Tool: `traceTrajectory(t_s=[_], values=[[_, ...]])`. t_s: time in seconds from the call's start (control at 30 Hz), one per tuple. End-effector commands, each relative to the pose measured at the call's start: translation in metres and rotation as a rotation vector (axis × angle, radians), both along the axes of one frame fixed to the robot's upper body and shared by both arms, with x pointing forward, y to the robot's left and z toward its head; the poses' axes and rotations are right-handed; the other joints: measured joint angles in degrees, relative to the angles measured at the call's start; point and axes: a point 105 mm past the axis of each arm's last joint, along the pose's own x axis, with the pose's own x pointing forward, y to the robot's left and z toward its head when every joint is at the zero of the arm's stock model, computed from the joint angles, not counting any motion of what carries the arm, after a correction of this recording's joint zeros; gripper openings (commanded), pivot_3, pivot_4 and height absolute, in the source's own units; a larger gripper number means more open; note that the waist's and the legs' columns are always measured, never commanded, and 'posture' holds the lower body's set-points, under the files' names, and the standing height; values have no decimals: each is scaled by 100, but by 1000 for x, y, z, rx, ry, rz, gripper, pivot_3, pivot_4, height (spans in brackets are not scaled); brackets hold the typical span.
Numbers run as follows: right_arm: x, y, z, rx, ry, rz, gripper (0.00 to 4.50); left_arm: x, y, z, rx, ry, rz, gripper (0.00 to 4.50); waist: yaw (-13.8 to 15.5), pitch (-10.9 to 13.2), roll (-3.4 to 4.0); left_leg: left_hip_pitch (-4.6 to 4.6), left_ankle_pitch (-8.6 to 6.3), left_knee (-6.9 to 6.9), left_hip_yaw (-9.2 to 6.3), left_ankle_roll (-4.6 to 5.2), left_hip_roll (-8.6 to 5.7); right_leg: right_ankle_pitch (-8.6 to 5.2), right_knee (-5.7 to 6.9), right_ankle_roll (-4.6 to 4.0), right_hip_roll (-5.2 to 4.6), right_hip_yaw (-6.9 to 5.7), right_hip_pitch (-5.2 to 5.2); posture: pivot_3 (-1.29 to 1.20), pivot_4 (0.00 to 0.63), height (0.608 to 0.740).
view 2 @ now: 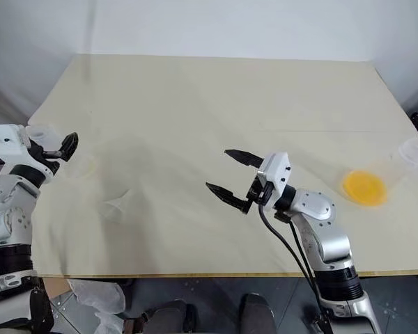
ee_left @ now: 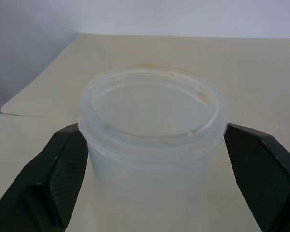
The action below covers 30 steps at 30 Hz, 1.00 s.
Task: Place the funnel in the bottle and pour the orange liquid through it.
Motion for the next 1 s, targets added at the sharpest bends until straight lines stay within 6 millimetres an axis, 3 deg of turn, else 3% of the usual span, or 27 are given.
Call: traceTrajectory(t_s=[0.03,0.13,0.23,0.3,0.4,0.47,0.57,0.73,0.83,1.0], values=[[-7,1,11,24,-62,1,4500,-1,1,22,39,-62,-27,3340,0,0,0,0,0,0,0,0,0,0,0,0,0,0,0,0,150,740],[-7,0,10,25,-60,-11,4500,-1,-2,29,64,-98,-55,2566,0,0,0,0,0,0,0,0,0,0,0,0,0,0,0,0,150,740],[-8,-3,8,20,-57,-28,4500,-2,-8,36,103,-143,-91,2502,0,0,0,0,0,0,0,0,0,0,0,0,-1,0,0,0,150,740],[-10,-10,7,7,-57,-54,4500,2,-24,43,124,-172,-168,2485,6,0,0,0,0,0,0,0,-1,0,1,0,-1,-1,0,0,150,740],[-15,-35,4,-30,-46,-136,4500,9,-93,64,121,-234,-484,2485,152,0,-1,-14,0,10,4,0,-7,0,1,0,-2,-6,4,0,150,740],[-20,-54,1,-64,-29,-197,4500,8,-143,66,163,-220,-719,2485,227,-1,-3,-20,-1,17,5,2,-14,0,0,0,-5,-8,14,0,150,740],[-27,-84,-5,-116,-7,-297,4500,8,-207,55,241,-170,-1006,2485,284,-1,-3,-18,-4,14,11,8,-19,2,-5,0,-6,-8,16,0,150,740],[-35,-111,-3,-147,-11,-414,4500,16,-286,35,304,-124,-1256,2485,270,-1,-3,-12,-5,2,59,9,-10,2,-11,0,-3,-12,4,0,150,740],[-43,-115,-1,-143,-23,-460,4500,23,-322,25,298,-109,-1322,2485,280,-1,-4,-11,-4,2,80,10,-6,2,-15,0,-3,-10,-2,0,150,740],[-53,-111,0,-123,-22,-495,4500,26,-344,15,274,-118,-1350,2485,212,0,-4,-8,-4,-4,94,11,0,2,-16,0,-3,-10,-12,0,150,740]])
